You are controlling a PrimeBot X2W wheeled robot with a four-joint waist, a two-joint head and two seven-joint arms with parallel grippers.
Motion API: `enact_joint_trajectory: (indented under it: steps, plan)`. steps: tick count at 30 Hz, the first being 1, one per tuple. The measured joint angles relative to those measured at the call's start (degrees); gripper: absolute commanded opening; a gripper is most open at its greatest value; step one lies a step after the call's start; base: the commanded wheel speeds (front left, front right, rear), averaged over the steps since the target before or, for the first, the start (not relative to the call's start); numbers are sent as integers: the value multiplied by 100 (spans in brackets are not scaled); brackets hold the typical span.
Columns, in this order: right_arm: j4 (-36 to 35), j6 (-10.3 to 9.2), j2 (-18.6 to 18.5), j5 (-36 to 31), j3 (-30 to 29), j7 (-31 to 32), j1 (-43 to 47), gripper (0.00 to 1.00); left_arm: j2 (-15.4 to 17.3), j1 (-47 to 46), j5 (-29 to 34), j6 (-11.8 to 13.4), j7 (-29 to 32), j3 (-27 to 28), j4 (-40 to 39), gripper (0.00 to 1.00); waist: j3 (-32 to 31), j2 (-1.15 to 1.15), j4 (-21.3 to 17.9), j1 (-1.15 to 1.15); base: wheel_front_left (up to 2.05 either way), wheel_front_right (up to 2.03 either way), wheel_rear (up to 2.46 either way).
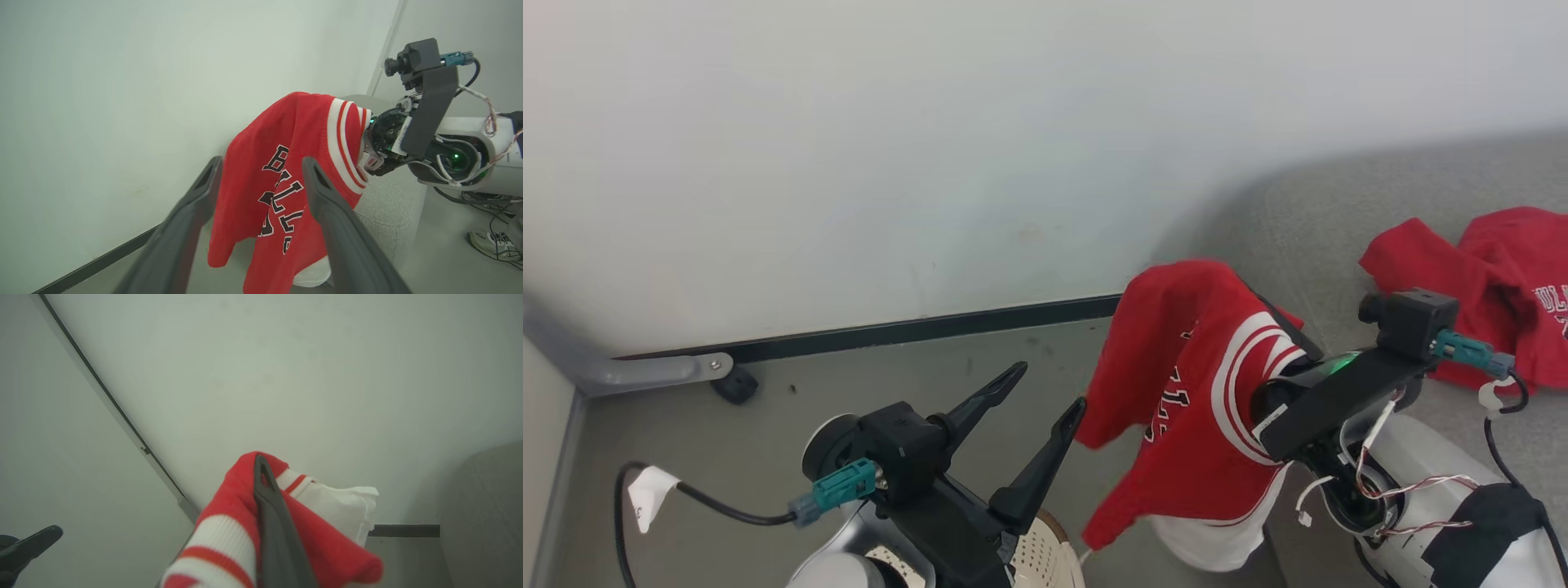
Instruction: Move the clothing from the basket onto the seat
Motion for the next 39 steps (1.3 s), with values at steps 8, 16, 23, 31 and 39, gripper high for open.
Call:
enact_joint_trajectory:
  steps: [8,16,23,31,39]
  plan:
    - [-425,0,-198,-3,-504,-1,347,0,94,75,43,23,-23,47,-137,100,20,0,-428,0,0,0,0]
    - [-931,-8,-268,-134,-902,-2,774,0,194,86,98,22,-49,43,-255,100,78,0,-849,0,0,0,0]
    - [-1360,-64,-267,-349,-1218,-1,1030,0,267,90,138,15,-48,33,-325,100,168,0,-1190,0,0,0,0]
    - [-1829,-110,-265,-517,-1547,-19,1265,0,271,91,253,-10,-48,-82,-450,100,277,0,-1557,0,0,0,0]
    - [-2251,-114,-270,-797,-1920,-26,1371,0,236,77,313,-62,-14,-182,-490,100,466,0,-1800,0,0,0,0]
